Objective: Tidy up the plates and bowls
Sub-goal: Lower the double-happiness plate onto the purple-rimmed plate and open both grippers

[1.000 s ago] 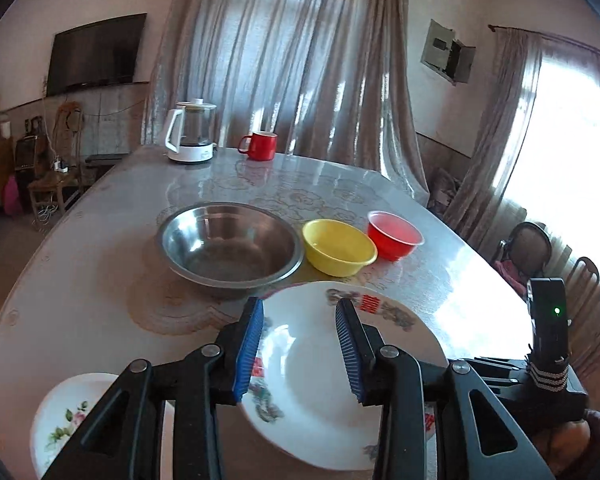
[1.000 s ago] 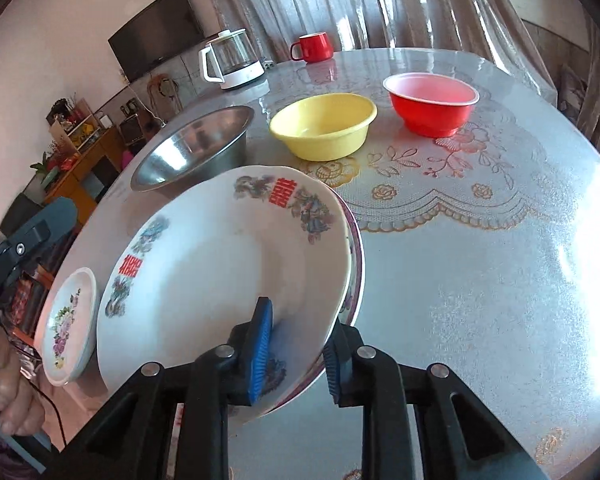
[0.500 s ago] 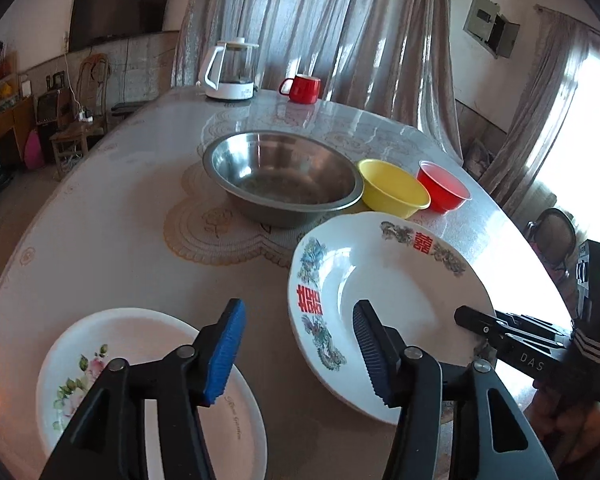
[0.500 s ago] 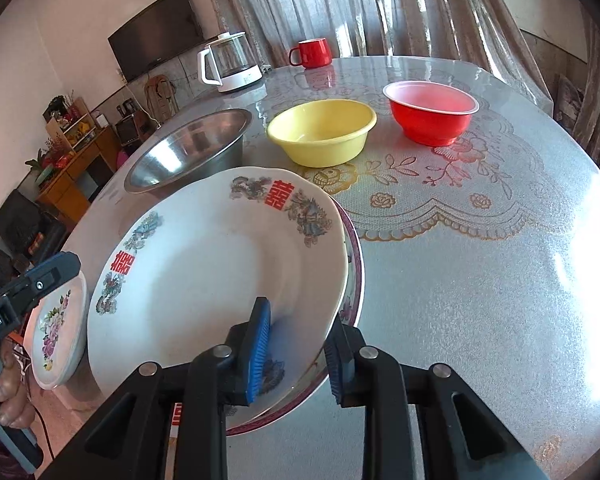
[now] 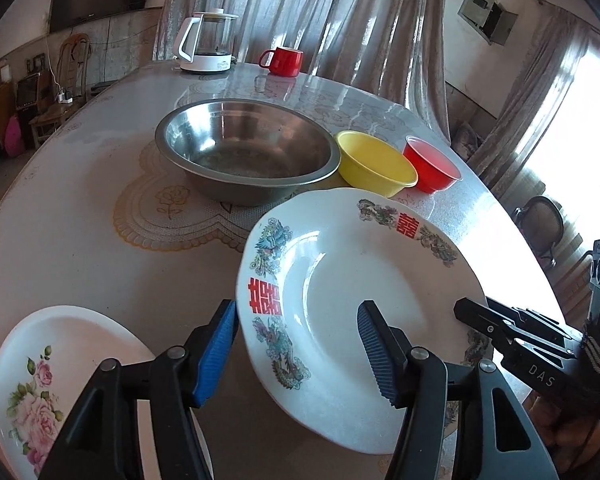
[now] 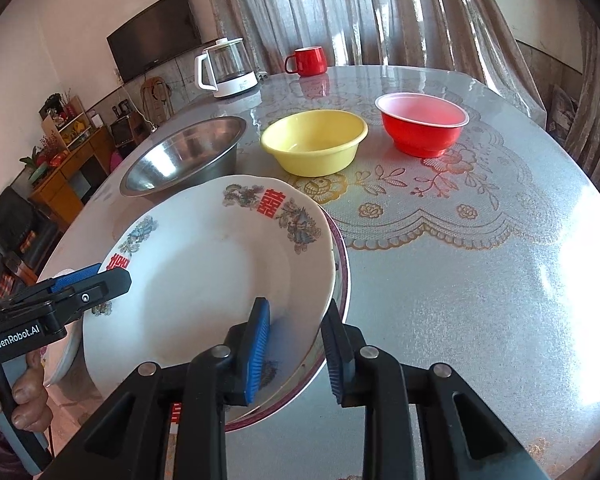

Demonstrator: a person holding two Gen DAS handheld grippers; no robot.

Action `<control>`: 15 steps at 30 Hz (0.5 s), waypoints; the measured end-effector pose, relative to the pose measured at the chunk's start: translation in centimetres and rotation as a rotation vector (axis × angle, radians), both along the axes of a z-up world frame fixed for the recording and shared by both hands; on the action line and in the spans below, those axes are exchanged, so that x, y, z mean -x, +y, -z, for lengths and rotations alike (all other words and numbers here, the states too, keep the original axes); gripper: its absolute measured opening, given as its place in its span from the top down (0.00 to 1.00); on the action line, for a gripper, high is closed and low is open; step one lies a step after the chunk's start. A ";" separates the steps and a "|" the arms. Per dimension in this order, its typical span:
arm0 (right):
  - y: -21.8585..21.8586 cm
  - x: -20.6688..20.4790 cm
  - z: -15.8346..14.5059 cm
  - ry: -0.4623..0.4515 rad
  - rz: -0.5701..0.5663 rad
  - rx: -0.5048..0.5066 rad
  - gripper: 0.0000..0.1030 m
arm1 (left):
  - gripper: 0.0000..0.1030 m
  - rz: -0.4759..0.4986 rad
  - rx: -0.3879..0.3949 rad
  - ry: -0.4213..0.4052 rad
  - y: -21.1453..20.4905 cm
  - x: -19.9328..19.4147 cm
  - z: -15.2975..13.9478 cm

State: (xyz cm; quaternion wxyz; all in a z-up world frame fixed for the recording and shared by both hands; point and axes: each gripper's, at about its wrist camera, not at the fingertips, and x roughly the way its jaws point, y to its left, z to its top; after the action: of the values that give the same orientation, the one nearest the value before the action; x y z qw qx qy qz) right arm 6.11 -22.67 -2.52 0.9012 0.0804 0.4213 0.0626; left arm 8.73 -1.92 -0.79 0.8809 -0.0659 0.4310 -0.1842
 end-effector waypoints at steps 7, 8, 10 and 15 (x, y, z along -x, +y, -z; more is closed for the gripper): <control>0.3 0.7 -0.7 -0.027 0.033 0.079 0.75 | 0.40 0.023 0.002 -0.013 -0.6 1.0 -0.2; 0.4 0.9 -0.9 -0.044 0.034 0.101 0.75 | 0.40 0.024 -0.007 -0.020 -0.8 1.2 -0.2; 0.4 1.0 -1.1 -0.052 0.031 0.118 0.74 | 0.40 0.022 -0.031 -0.032 -1.1 1.3 -0.2; 0.2 1.0 -1.0 -0.031 0.038 0.115 0.74 | 0.40 -0.001 -0.010 -0.017 -0.7 1.3 0.0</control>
State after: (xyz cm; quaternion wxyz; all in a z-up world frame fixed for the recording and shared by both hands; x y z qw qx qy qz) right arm 5.15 -22.43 -1.54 0.9116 0.0353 0.4088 0.0225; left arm 7.39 -2.58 -0.74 0.8848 -0.0599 0.4246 -0.1823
